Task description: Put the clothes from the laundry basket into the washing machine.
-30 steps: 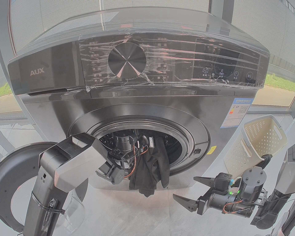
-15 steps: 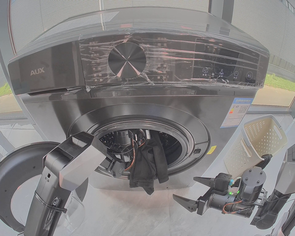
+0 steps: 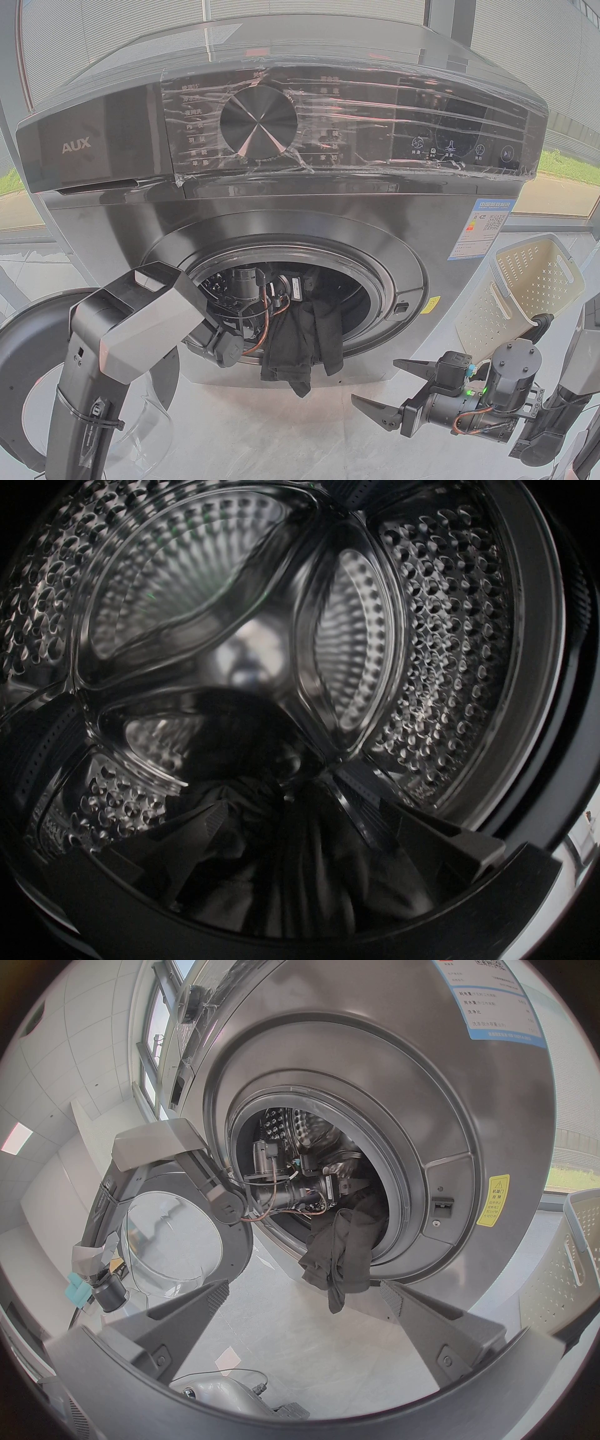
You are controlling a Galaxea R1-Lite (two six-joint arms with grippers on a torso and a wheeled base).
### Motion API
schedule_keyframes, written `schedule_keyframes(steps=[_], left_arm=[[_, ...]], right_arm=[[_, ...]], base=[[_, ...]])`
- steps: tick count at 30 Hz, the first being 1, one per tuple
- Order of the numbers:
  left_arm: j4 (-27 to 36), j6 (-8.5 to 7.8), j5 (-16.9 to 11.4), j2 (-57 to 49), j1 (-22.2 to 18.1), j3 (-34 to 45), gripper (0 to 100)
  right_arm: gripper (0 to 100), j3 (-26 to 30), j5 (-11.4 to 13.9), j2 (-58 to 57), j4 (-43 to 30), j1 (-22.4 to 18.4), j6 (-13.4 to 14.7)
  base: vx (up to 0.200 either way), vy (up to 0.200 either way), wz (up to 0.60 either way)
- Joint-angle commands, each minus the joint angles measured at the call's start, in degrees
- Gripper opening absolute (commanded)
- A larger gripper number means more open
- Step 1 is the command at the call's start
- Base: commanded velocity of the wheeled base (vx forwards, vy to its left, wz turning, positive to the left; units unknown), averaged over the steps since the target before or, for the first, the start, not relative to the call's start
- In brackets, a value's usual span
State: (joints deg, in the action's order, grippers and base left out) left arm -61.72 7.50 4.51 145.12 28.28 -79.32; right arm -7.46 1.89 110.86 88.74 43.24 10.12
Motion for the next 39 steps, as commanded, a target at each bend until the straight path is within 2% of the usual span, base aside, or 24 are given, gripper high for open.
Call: schedule_keyframes(steps=[1,5,9,12,17,28,29,39], left_arm=[[2.13,-0.29,-1.52,-6.86,0.46,6.02,100],[6.35,-0.38,-4.07,-9.50,1.60,11.12,100],[6.53,-0.91,-4.42,-9.33,1.78,13.23,100],[6.35,-1.43,-6.09,-8.62,2.48,15.08,100],[6.26,-2.40,-6.36,-6.25,2.83,14.64,100],[6.61,-2.84,-6.36,-1.59,3.09,12.44,100],[6.61,-2.93,-6.36,-1.42,3.09,12.35,0],[5.82,-2.58,-5.57,-0.71,2.22,9.89,0]], right_arm=[[100,-0.10,0.04,0.06,0.03,0.09,-0.01],[100,-0.10,0.04,0.06,0.03,0.09,-0.01],[100,-0.01,0.04,0.06,0.03,0.09,-0.01],[100,-0.10,0.04,0.14,0.03,0.00,-0.01],[100,-0.01,0.04,0.14,0.03,0.09,-0.01],[100,-0.10,0.04,0.23,0.03,0.09,-0.01],[100,-0.10,0.04,0.14,0.03,0.09,-0.01],[100,-0.19,0.04,0.14,0.03,0.09,-0.01]], base=[[0.000,0.000,0.00],[0.000,0.000,0.00],[0.000,0.000,0.00],[0.000,0.000,0.00],[0.000,0.000,0.00],[0.000,0.000,0.00],[0.000,0.000,0.00],[0.000,0.000,0.00]])
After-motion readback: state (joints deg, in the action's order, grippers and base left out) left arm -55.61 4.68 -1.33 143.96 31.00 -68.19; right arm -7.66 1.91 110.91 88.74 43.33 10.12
